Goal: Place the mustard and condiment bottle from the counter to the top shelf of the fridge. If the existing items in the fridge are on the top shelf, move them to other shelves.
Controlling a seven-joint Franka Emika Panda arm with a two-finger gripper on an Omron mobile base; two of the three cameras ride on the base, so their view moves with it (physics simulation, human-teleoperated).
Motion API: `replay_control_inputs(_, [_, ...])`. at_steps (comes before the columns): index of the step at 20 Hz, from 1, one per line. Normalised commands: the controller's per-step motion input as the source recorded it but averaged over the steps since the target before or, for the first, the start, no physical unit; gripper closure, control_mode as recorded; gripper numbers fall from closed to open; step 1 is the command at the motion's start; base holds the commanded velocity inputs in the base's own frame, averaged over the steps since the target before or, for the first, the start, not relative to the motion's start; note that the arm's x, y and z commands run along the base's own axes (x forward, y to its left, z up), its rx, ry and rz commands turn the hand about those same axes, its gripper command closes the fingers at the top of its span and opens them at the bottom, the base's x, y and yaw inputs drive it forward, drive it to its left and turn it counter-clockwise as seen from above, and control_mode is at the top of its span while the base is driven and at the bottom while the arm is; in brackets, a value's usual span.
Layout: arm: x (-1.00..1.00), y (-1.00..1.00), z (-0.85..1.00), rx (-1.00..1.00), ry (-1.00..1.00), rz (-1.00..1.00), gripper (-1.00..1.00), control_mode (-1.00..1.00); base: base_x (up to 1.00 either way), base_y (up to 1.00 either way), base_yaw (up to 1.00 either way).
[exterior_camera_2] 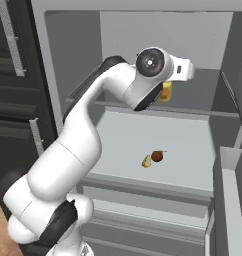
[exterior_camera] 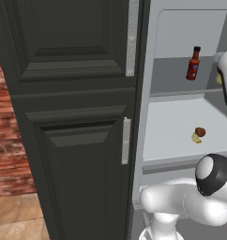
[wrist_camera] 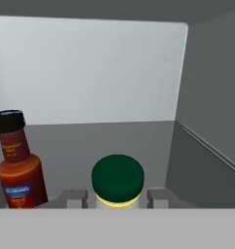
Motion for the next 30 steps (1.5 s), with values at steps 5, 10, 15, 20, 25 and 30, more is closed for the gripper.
replay_control_inputs(5, [0.38, -0.18, -0.19, 0.00, 0.00, 0.00, 1.00, -1.00, 0.00, 0.00, 0.00])
replay_control_inputs(10, [0.35, -0.15, -0.14, 0.00, 0.00, 0.00, 1.00, -1.00, 0.00, 0.00, 0.00])
replay_control_inputs(15, [0.15, -0.13, -0.21, -0.01, 0.05, 0.00, 1.00, -1.00, 0.00, 0.00, 0.00])
replay_control_inputs(20, [0.00, 0.00, -0.13, -0.06, 0.03, 0.00, -1.00, -1.00, 0.00, 0.00, 0.00])
replay_control_inputs(25, [0.00, 0.00, 0.00, -0.01, 0.00, 0.00, -1.00, -1.00, 0.00, 0.00, 0.00])
replay_control_inputs(30, [-0.04, 0.00, 0.00, 0.00, 0.00, 0.00, -1.00, -1.00, 0.00, 0.00, 0.00])
